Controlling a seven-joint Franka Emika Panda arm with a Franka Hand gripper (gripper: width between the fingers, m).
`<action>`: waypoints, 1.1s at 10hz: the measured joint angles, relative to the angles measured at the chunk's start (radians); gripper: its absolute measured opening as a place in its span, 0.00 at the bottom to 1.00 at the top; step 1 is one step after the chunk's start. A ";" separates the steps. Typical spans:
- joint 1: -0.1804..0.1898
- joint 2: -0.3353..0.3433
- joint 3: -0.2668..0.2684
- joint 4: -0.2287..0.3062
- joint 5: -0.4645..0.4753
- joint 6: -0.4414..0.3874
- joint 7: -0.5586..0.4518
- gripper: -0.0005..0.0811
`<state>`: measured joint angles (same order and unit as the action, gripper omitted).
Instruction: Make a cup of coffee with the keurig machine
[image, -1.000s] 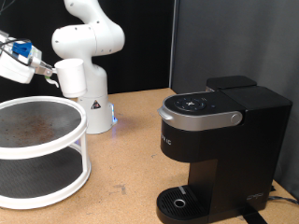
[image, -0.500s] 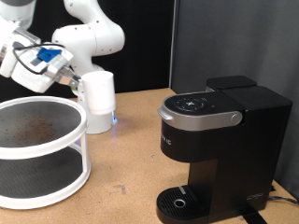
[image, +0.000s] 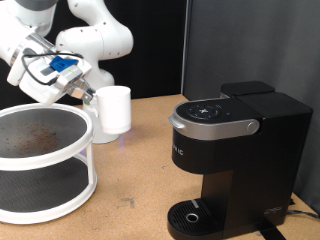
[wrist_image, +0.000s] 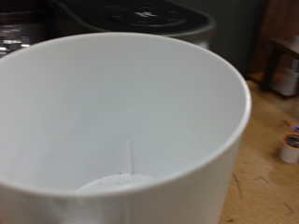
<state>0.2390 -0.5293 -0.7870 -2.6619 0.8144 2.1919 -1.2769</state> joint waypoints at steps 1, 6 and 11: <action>0.008 0.004 0.022 -0.024 0.033 0.072 0.008 0.09; 0.024 0.054 0.048 -0.061 0.047 0.117 0.018 0.09; 0.117 0.221 0.057 -0.098 0.138 0.244 -0.053 0.09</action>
<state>0.3555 -0.3084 -0.7297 -2.7598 0.9528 2.4354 -1.3304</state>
